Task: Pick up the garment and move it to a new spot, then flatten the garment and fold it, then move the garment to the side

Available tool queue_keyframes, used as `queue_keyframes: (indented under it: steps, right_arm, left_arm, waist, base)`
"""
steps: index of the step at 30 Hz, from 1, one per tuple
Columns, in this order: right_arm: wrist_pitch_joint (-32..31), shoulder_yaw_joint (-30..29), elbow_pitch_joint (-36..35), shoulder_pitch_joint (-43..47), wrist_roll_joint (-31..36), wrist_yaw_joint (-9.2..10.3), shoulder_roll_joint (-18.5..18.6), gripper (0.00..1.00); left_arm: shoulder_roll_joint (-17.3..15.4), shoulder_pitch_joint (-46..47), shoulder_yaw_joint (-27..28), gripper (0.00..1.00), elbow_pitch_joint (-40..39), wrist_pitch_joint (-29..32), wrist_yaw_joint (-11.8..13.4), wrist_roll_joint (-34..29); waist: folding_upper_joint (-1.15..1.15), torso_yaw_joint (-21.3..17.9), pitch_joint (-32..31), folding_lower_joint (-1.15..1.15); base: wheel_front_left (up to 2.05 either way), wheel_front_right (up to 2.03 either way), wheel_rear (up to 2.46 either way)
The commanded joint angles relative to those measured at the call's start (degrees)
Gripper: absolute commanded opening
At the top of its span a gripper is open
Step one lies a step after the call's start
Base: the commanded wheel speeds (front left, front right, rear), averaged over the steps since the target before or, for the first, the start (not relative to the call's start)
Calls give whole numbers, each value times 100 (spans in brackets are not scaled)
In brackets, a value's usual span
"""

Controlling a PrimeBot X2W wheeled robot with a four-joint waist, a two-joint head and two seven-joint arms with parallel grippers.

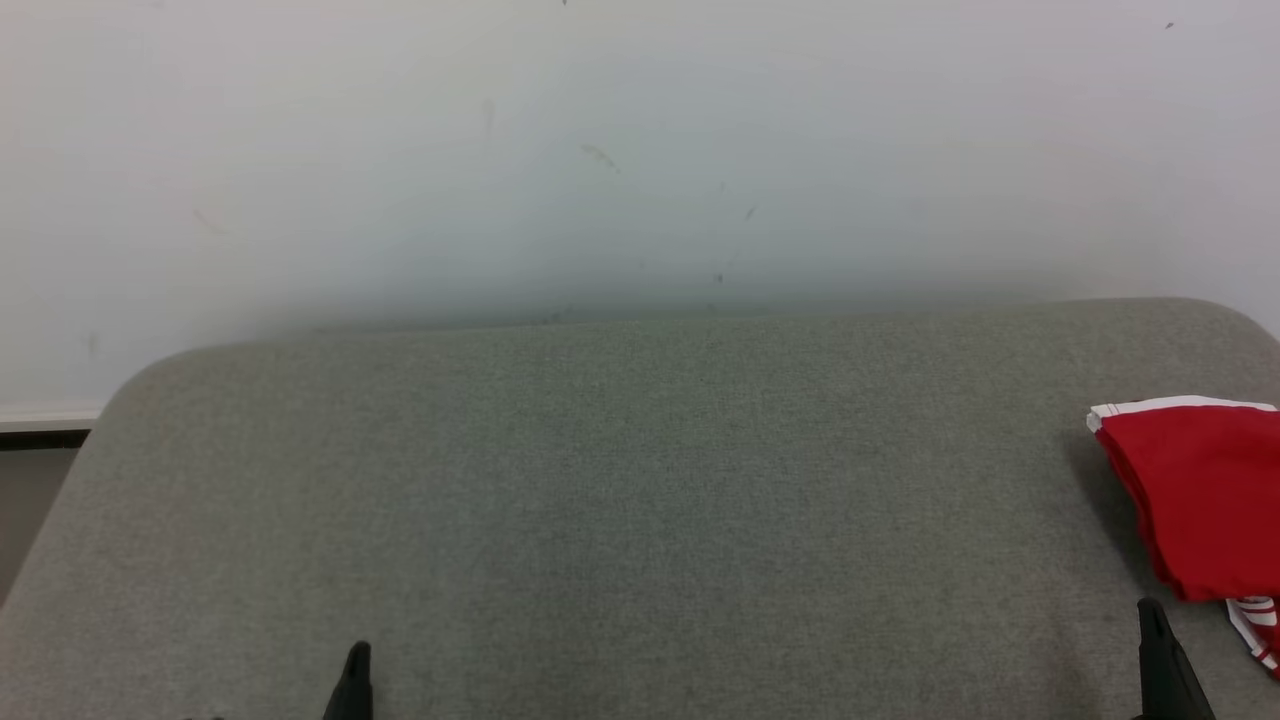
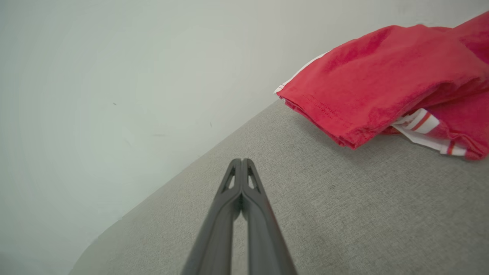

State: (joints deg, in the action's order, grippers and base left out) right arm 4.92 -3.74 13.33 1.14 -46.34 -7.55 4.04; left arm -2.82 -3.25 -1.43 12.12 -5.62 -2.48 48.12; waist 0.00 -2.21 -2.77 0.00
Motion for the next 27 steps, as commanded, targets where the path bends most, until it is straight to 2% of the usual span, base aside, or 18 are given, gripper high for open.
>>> queue_keyframes:
  steps: [1, 27]
  right_arm:
    - [-39, -31, -37, -175, -193, 4, 28, 0]
    - [-484, -138, 2, -411, -1932, 6, -29, 0]
  left_arm:
    - [-51, 165, 53, 0, -48, 31, -38, 188]
    - [-64, 494, 326, 0, 45, 481, -233, 1881]
  waist:
    - [0, 4, 5, 0]
    - [0, 72, 95, 0]
  base:
    - [0, 0, 0]
    - [0, 0, 0]
